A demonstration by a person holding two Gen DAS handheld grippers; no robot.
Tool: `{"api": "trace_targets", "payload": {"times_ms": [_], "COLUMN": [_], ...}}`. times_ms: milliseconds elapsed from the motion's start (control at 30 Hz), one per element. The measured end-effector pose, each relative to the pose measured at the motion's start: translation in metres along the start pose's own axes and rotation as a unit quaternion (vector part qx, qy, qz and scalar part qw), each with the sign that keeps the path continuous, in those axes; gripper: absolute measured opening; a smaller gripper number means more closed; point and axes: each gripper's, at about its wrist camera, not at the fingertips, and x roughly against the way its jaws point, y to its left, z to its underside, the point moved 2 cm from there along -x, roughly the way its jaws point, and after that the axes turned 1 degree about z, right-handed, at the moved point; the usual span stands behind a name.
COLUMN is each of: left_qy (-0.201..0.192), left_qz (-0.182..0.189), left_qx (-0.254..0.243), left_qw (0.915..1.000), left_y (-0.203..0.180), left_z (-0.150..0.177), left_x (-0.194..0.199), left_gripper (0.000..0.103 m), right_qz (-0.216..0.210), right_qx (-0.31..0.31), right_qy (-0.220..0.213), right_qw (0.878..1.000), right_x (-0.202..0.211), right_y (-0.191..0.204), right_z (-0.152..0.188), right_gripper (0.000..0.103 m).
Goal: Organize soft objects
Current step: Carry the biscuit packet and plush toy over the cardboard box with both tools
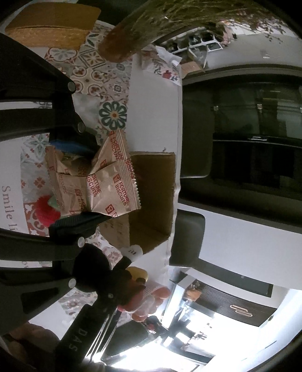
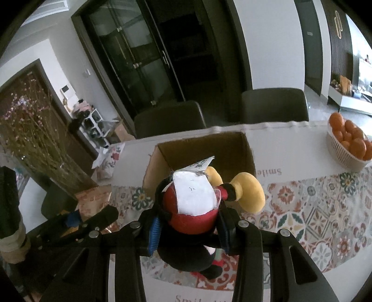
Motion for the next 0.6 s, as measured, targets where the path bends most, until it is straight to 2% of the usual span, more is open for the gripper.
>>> {"api": "trace_targets", "payload": {"times_ms": [600], "left_qy": [-0.022], "left_qz": [-0.008], "left_qx": [-0.012], "left_qw": [0.9997], "left_y": [-0.006], "left_z": [-0.052], "left_x": [-0.020], "left_gripper": [0.044], "right_qz": [0.013], "right_qx": [0.036], "right_qy": [-0.034], "right_qw": [0.999], "right_x": [-0.018], "right_y": [-0.002], "right_z": [-0.056], "right_gripper": [0.042]}}
